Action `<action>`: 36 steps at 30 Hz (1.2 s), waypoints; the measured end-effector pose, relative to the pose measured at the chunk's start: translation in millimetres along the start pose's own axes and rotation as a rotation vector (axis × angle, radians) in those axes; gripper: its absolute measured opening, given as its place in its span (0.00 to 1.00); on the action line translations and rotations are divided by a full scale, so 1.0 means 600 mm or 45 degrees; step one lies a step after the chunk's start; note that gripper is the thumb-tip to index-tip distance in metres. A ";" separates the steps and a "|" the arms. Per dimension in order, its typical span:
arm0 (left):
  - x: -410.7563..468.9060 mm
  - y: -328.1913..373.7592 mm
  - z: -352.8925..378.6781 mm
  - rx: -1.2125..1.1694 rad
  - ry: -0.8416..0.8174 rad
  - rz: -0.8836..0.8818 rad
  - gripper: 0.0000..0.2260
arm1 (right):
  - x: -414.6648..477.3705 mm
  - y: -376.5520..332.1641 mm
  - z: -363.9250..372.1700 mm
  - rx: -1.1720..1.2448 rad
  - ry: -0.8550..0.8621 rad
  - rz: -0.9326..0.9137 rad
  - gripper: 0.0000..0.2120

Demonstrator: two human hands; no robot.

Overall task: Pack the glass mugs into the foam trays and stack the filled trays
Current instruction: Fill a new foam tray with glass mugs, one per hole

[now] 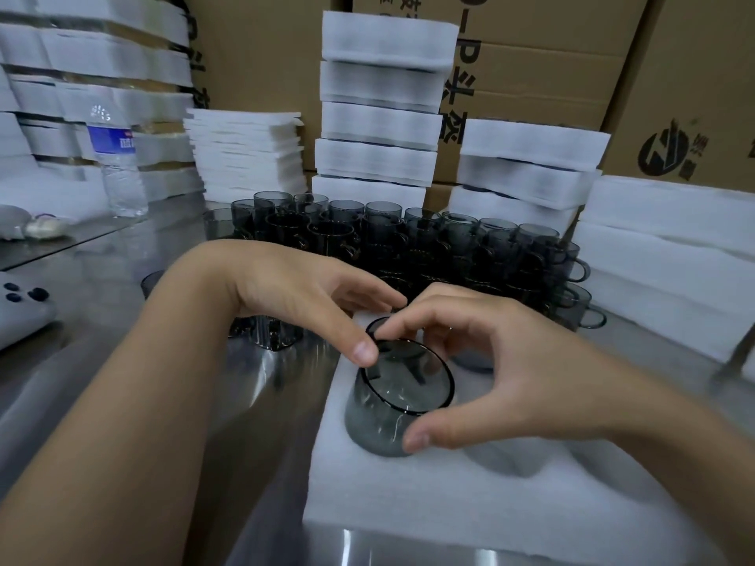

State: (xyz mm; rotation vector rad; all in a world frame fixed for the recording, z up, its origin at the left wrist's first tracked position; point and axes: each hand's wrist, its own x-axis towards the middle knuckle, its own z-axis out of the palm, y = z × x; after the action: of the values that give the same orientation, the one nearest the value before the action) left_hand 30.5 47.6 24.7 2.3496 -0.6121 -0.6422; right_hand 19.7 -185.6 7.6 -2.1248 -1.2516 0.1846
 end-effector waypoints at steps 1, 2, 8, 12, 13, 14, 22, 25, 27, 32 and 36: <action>-0.001 0.000 0.000 0.004 0.006 -0.024 0.55 | 0.000 0.000 0.000 -0.008 -0.013 0.000 0.29; -0.003 0.000 -0.001 0.005 0.009 -0.043 0.56 | 0.001 0.000 -0.001 -0.011 -0.027 -0.001 0.29; -0.009 0.002 -0.002 0.023 -0.011 -0.100 0.57 | 0.002 0.002 -0.005 0.004 -0.120 0.030 0.27; -0.008 0.004 0.001 0.016 -0.030 -0.097 0.53 | 0.003 0.004 -0.003 -0.034 -0.129 0.027 0.27; -0.007 0.005 0.001 0.018 -0.028 -0.095 0.50 | 0.004 0.005 -0.002 -0.043 -0.131 0.025 0.27; -0.007 0.005 0.002 0.022 -0.026 -0.094 0.48 | 0.004 0.006 -0.002 -0.041 -0.136 0.024 0.27; -0.003 0.002 0.002 -0.064 -0.082 -0.069 0.41 | 0.017 0.030 0.004 0.000 0.099 0.181 0.23; -0.002 -0.001 0.002 -0.137 -0.103 -0.077 0.36 | 0.018 0.035 -0.001 -0.128 -0.036 0.382 0.35; -0.002 -0.002 0.001 -0.137 -0.095 -0.093 0.35 | 0.018 0.036 -0.003 -0.152 -0.068 0.439 0.40; 0.000 -0.003 0.002 -0.092 -0.066 -0.166 0.44 | 0.019 0.038 -0.008 -0.201 -0.101 0.550 0.57; 0.002 0.000 0.003 -0.040 -0.070 -0.210 0.48 | 0.019 0.035 -0.007 -0.238 -0.137 0.576 0.57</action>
State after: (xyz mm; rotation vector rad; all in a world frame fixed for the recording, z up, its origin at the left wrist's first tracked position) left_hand 30.4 46.2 23.3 2.3765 -0.4317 -0.7863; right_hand 42.7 -185.2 0.6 -2.5691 -0.8529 0.3935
